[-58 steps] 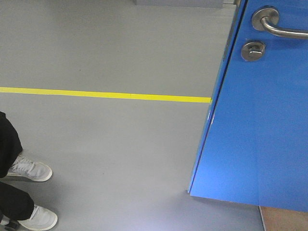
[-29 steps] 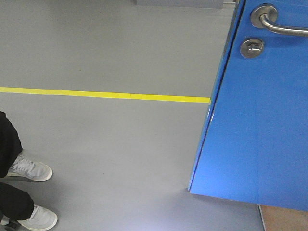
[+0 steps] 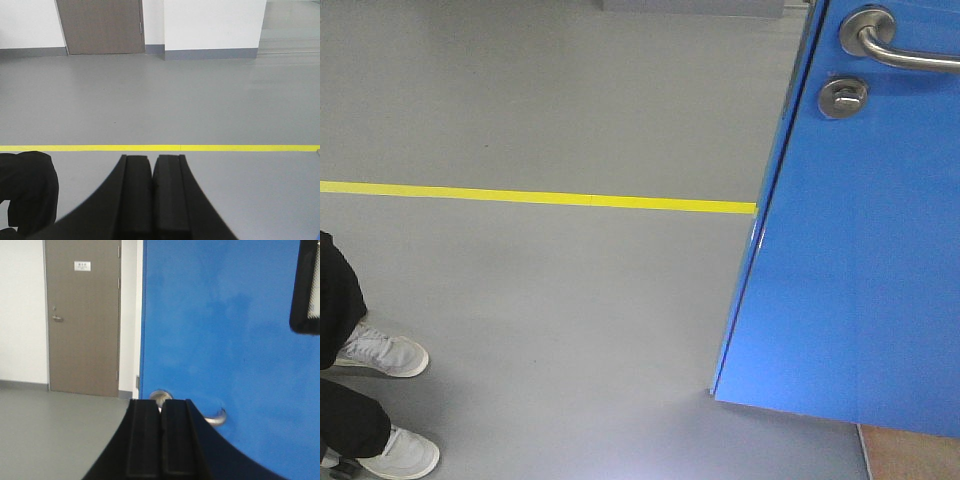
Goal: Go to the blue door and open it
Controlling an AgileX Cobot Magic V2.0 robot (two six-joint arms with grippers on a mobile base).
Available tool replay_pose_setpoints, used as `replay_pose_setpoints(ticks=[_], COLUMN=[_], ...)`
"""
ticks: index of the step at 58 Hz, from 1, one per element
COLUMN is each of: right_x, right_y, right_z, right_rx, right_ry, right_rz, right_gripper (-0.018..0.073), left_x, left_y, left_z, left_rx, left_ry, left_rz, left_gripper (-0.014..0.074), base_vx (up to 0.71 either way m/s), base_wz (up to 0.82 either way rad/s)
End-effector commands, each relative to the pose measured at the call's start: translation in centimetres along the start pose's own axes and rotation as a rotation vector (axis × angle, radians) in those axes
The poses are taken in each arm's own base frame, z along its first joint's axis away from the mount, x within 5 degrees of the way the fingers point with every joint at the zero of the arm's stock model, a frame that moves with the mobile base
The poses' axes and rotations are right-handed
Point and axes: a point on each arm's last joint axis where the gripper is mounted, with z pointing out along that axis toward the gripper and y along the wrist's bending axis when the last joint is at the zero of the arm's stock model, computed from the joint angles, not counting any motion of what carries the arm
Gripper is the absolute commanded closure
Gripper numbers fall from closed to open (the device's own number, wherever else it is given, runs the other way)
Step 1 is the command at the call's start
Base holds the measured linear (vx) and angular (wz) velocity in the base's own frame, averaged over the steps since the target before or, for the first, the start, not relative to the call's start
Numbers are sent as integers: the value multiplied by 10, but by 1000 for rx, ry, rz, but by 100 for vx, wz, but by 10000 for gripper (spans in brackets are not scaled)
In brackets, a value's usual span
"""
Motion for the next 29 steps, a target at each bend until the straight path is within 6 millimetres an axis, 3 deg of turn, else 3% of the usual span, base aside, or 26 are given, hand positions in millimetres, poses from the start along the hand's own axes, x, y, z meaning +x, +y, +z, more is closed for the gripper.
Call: replay_pose_setpoints(ticks=[1,11,19,29], right_x=[15,68,117,174], right_y=[-1,-1,-6,-17], right_z=[-5,-1,18,30], right_rx=[34,48,78,192], right_ry=[-71,-32,49,4], right_rz=[-36,-10,37,184], right_gripper=[547,547,547,547], left_x=[-17,-17,-17,-17], left_y=[0,0,0,0], left_z=[-4,-4,-4,-4], left_rx=[7,7,7,7], left_ry=[-125,-125,-125,-125], left_rz=[-8,-8,-8,-8], left_gripper=[524,524,524,524], base_vx=[0,0,0,0], base_wz=[0,0,0,0])
